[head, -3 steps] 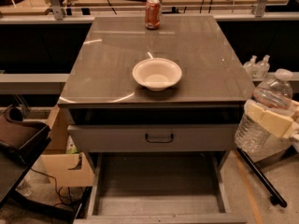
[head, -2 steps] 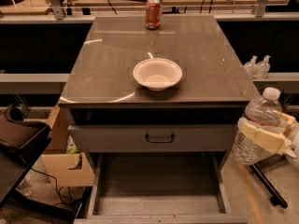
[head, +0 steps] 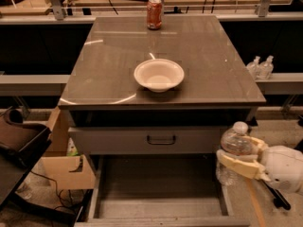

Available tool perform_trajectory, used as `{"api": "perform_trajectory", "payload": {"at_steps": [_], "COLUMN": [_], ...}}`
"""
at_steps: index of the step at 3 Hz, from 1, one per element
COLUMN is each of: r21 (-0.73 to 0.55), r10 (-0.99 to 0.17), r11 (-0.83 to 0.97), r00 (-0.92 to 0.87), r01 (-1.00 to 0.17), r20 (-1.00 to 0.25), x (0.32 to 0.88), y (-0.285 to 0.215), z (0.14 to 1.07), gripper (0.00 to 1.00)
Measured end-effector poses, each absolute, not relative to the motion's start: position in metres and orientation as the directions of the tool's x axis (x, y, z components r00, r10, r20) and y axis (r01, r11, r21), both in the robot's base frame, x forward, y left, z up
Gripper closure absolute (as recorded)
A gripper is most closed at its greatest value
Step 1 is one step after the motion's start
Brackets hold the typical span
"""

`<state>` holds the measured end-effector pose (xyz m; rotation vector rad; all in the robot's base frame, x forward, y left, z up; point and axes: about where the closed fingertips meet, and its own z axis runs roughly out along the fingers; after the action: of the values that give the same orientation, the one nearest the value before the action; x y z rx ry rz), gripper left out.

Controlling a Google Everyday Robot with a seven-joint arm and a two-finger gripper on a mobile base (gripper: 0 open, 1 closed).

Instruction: Place water bottle into middle drawer

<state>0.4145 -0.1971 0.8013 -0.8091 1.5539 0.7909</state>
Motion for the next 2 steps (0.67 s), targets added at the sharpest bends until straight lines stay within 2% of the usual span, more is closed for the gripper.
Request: {"api": "perform_trajectory", "payload": {"at_steps": [2], "r21": [0.104], "r10": [-0.045], "r11": [0.437], "r00": [-0.137], "r01": [-0.894], "r20": [-0.99], "x": [0.399], "y": [-0.157], "z": [0.741], "gripper": [1.0]}}
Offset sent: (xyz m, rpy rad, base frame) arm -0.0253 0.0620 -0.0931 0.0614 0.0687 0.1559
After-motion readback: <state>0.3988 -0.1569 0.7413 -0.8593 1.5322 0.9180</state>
